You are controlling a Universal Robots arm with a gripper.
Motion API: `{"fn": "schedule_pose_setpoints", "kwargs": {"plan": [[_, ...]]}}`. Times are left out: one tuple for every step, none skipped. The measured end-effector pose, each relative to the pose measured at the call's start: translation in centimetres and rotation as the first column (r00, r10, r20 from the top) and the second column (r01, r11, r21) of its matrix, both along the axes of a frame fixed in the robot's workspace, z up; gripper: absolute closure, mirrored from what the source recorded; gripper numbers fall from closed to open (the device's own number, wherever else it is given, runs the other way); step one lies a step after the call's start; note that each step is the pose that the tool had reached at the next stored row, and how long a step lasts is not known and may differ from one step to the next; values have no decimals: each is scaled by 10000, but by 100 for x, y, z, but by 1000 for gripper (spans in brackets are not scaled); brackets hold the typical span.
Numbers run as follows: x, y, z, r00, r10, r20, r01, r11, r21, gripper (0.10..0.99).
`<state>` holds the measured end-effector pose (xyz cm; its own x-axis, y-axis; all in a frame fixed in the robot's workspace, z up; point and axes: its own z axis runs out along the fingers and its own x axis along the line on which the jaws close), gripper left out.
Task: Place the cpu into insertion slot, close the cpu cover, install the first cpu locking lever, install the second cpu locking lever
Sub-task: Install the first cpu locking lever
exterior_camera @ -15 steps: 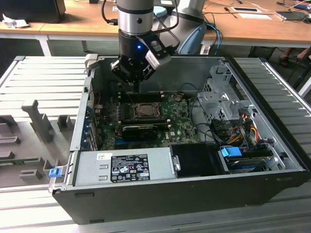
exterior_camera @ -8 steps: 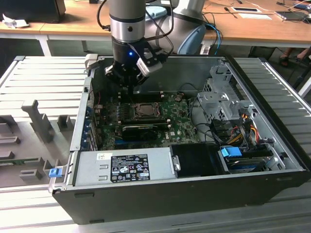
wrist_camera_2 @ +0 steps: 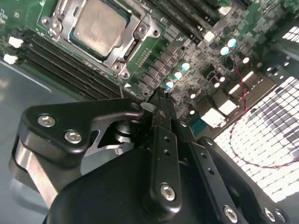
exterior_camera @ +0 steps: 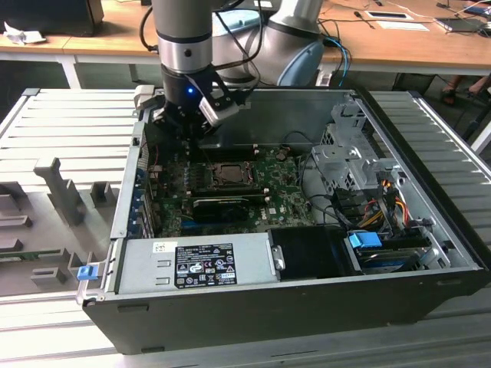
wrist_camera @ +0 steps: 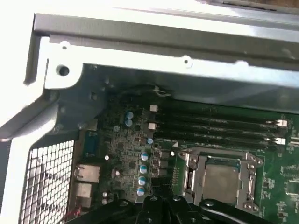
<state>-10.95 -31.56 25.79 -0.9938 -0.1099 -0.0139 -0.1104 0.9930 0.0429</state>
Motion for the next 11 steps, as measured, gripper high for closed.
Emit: {"fn": "schedule_pose_setpoints", "kwargs": {"plan": [[-6, 39, -18, 10000, 1, -1, -1, 10000, 32, 980], [-13, 74, -27, 10000, 1, -1, -1, 10000, 52, 980], [-21, 132, -30, 10000, 0, 0, 0, 10000, 68, 980], [-22, 158, -30, 10000, 1, -1, -1, 10000, 67, 980], [-23, 174, -29, 10000, 2, -2, -2, 10000, 66, 980], [-26, 206, -30, 10000, -1, 0, 1, 10000, 67, 980], [-26, 211, -29, 10000, 0, -1, 0, 10000, 66, 980], [-22, 212, -30, 10000, 1, -1, -1, 10000, 68, 980], [-8, 214, -31, 10000, 0, 1, 0, 10000, 69, 980], [11, 214, -30, 10000, 0, -1, 0, 10000, 67, 980], [26, 214, -31, 10000, 0, 0, 0, 10000, 67, 980]]}}
